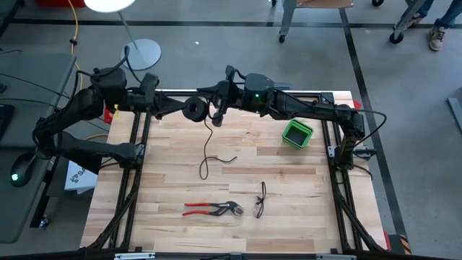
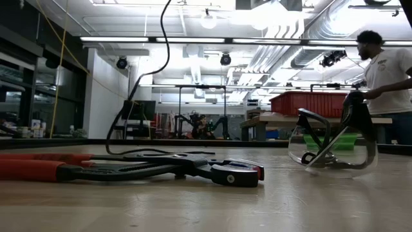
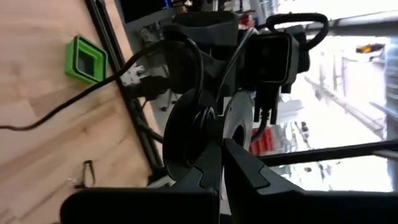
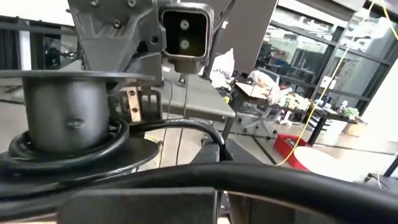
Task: Coil cords
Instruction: Coil the black wire onto the black spool
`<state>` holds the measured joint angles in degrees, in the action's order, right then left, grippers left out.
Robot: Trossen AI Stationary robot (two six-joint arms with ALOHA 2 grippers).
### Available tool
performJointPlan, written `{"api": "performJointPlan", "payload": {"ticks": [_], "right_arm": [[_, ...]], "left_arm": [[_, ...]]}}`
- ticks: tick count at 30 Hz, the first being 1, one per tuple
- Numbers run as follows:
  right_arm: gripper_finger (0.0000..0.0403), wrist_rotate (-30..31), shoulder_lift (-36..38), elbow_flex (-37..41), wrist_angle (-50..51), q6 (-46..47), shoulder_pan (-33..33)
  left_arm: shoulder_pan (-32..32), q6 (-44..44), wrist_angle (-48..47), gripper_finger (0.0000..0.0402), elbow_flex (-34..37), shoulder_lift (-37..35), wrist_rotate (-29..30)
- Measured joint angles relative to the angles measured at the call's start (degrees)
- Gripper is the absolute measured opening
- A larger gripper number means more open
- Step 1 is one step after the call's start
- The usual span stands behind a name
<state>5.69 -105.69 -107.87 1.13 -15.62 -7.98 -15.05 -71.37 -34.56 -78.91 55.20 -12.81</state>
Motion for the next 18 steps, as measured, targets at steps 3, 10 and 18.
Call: {"api": "performJointPlan", "payload": {"ticks": [3, 10, 18], "right_arm": [[0.0000, -0.38, 0.02, 0.00, 1.20, 0.18, -0.35], [0.0000, 0.02, 0.04, -0.02, 3.53, 0.24, -0.82], [0.0000, 0.33, 0.26, -0.09, 4.08, 0.39, -1.14]], "left_arm": [[0.00, 3.86, -2.18, 0.0000, 0.00, 0.00, 0.33], [0.01, 13.94, -5.62, 0.0000, 0.15, 0.17, 4.61], [0.00, 30.49, -1.65, 0.0000, 0.15, -0.37, 13.67]]}}
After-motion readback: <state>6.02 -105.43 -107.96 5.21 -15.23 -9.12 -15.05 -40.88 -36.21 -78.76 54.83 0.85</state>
